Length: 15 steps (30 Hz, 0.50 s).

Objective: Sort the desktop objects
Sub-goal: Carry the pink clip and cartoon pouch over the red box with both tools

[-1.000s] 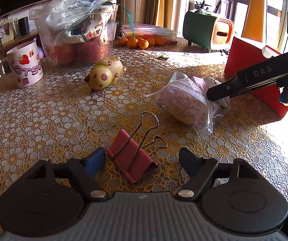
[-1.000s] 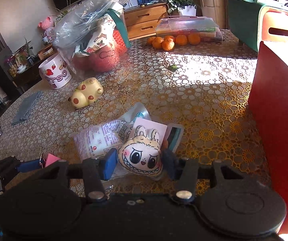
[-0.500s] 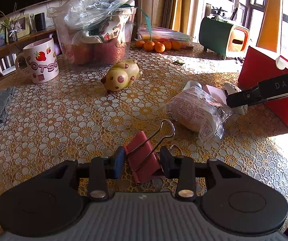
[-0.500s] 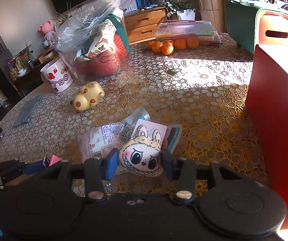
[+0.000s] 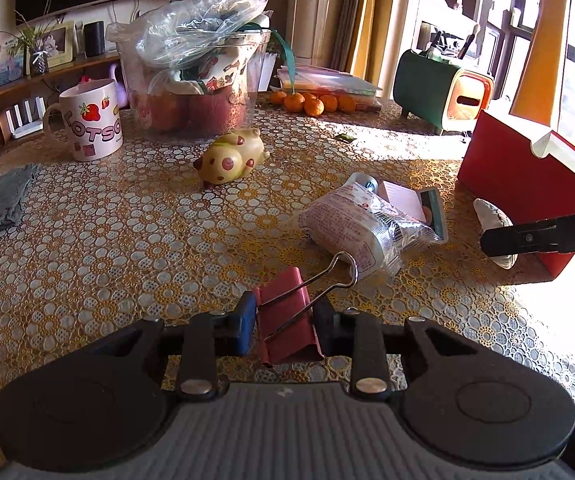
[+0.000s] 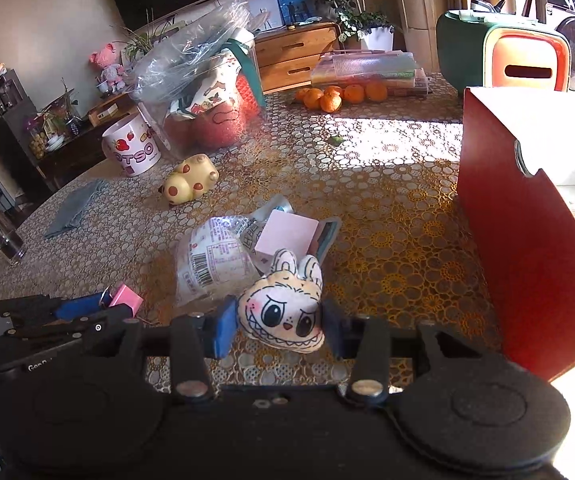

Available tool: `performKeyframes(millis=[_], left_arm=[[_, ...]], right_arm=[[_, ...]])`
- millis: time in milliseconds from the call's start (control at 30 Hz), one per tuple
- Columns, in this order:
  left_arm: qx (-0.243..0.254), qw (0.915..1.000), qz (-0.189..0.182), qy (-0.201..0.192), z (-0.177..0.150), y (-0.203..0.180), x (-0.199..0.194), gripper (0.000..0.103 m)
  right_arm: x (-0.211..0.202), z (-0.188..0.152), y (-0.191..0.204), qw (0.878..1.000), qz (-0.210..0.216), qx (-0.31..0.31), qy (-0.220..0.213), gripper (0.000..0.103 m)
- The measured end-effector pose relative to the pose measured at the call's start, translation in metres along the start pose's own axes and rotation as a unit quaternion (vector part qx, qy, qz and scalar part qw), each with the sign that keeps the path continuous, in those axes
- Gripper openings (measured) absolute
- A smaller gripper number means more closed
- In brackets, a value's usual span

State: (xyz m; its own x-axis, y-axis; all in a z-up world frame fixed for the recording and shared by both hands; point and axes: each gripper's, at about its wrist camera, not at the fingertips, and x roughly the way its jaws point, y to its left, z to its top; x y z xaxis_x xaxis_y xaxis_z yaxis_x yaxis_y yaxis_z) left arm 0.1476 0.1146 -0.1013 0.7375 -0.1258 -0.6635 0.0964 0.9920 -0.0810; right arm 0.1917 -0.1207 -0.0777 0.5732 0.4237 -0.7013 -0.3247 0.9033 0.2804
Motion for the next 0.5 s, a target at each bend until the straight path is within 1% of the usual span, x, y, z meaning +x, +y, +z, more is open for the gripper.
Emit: performKeyframes(millis=[100,267,500], left_arm=[[-0.005,1.0,-0.004,-0.001,-0.005,-0.009,-0.007,0.029],[-0.018,0.9996,-0.021,0.0,-0.013,-0.028,-0.022,0.029],[-0.021,0.9986,-0.048,-0.01,-0.011,-0.059,-0.044,0.029]], right_arm=[[-0.011,-0.008,-0.001,1.0,0.006,-0.001,0.001,0.044],[-0.028,-0.024,-0.005,1.0,0.011,-0.005,0.008,0.044],[-0.058,-0.041,-0.015,1.0,0.014,-0.003,0.001,0.044]])
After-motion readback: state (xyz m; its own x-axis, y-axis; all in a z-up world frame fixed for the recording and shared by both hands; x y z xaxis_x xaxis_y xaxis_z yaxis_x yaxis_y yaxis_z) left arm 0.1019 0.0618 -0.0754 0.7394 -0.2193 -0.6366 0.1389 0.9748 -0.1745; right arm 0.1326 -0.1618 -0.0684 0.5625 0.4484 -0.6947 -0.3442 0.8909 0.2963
